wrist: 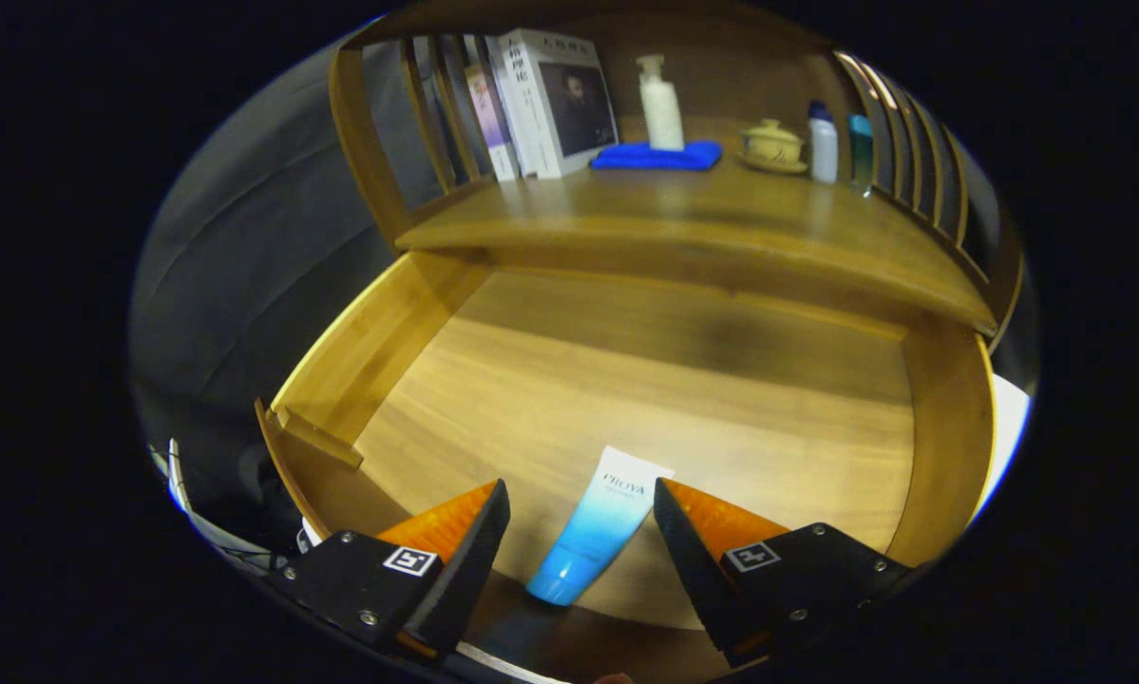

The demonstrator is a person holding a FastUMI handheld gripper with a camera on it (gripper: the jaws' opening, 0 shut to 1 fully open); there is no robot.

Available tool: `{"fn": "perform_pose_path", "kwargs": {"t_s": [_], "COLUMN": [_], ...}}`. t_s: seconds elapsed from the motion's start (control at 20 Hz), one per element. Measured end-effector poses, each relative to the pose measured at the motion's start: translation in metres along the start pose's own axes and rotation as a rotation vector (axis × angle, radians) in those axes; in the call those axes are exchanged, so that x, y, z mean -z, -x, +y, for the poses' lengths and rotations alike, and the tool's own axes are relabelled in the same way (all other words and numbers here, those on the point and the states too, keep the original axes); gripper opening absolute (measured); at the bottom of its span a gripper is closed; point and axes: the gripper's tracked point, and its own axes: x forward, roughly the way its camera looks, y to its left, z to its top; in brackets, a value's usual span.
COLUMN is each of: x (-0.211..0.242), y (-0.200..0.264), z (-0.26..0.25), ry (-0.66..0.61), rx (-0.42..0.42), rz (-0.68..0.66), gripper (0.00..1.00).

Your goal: Pull open the drawer, take out the items inside it, and place them on the countertop above the cabinet.

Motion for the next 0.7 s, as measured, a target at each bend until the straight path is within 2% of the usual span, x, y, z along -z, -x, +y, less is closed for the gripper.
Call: {"fn": "perform_pose_path", "kwargs": {"t_s": [0.25,0.45,0.7], "x": [0.011,0.02,0.02], "y": [-0.005,-0.017,-0.026], "z": [-0.005,-0.016,-0.022], "ry": [-0.005,-0.082,-0.118], "rx": [-0.012,0.004,0.003], "rz": [0.152,0.26,0.31], "gripper": [0.94,0.94,0.94]}}
